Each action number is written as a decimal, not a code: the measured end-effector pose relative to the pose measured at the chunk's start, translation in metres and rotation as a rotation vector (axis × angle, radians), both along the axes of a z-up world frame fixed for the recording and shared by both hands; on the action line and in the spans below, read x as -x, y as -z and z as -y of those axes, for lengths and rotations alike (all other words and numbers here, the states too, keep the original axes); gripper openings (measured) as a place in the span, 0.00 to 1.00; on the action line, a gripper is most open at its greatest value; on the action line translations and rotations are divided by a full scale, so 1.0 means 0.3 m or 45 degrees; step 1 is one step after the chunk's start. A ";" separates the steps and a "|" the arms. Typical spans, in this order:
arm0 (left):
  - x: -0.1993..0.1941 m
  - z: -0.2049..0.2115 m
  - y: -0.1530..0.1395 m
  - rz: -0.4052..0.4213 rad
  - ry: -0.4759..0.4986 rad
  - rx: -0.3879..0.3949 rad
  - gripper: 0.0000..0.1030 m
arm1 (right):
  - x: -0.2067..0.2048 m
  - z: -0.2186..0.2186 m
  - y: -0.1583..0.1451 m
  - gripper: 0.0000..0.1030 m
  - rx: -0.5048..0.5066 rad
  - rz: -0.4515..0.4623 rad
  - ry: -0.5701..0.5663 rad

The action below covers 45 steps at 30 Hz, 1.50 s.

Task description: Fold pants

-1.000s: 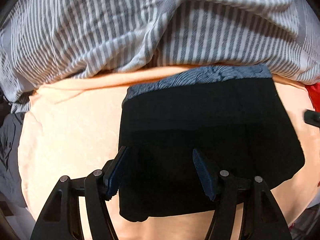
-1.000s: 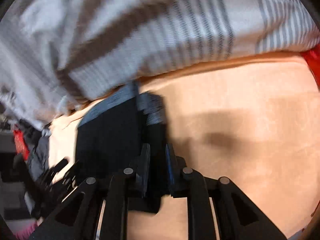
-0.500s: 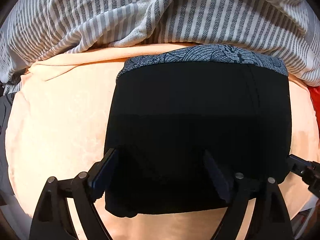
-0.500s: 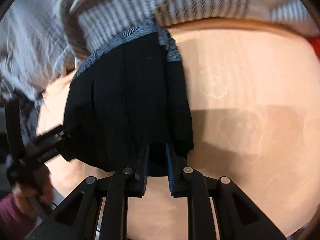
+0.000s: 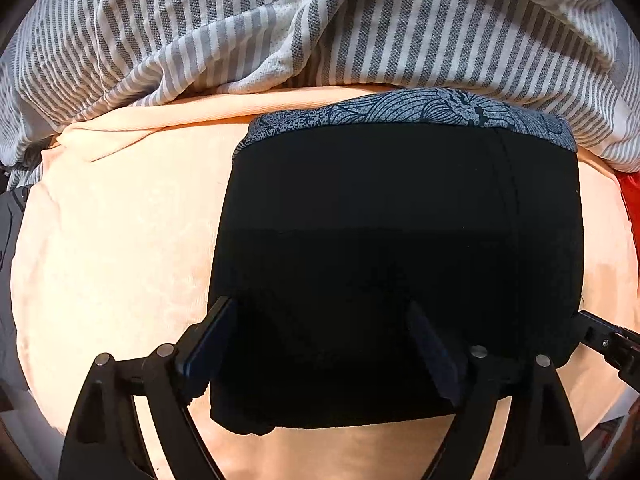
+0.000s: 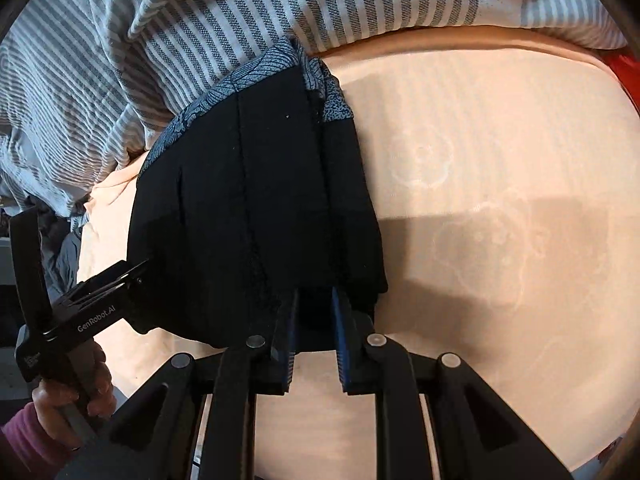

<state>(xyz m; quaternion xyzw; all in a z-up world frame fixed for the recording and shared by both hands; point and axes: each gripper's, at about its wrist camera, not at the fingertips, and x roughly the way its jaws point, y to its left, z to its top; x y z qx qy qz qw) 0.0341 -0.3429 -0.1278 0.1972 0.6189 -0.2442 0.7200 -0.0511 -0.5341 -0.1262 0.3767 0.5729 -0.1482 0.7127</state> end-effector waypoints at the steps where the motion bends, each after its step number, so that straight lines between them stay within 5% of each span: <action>1: 0.001 0.001 0.000 0.001 0.001 -0.002 0.85 | 0.004 0.005 -0.003 0.17 0.003 -0.002 -0.002; 23: -0.024 -0.027 0.020 -0.050 -0.011 0.022 0.86 | 0.003 0.013 -0.005 0.18 -0.005 -0.017 0.007; 37: -0.099 -0.216 -0.041 -0.025 -0.051 0.029 0.85 | -0.017 -0.020 -0.018 0.19 0.072 -0.086 0.054; 41: -0.145 -0.255 -0.014 -0.031 -0.066 0.016 0.85 | -0.011 -0.017 -0.013 0.48 0.122 -0.167 0.110; 45: -0.142 -0.268 -0.001 -0.043 -0.039 0.031 0.86 | 0.012 -0.021 -0.032 0.48 0.136 -0.125 0.167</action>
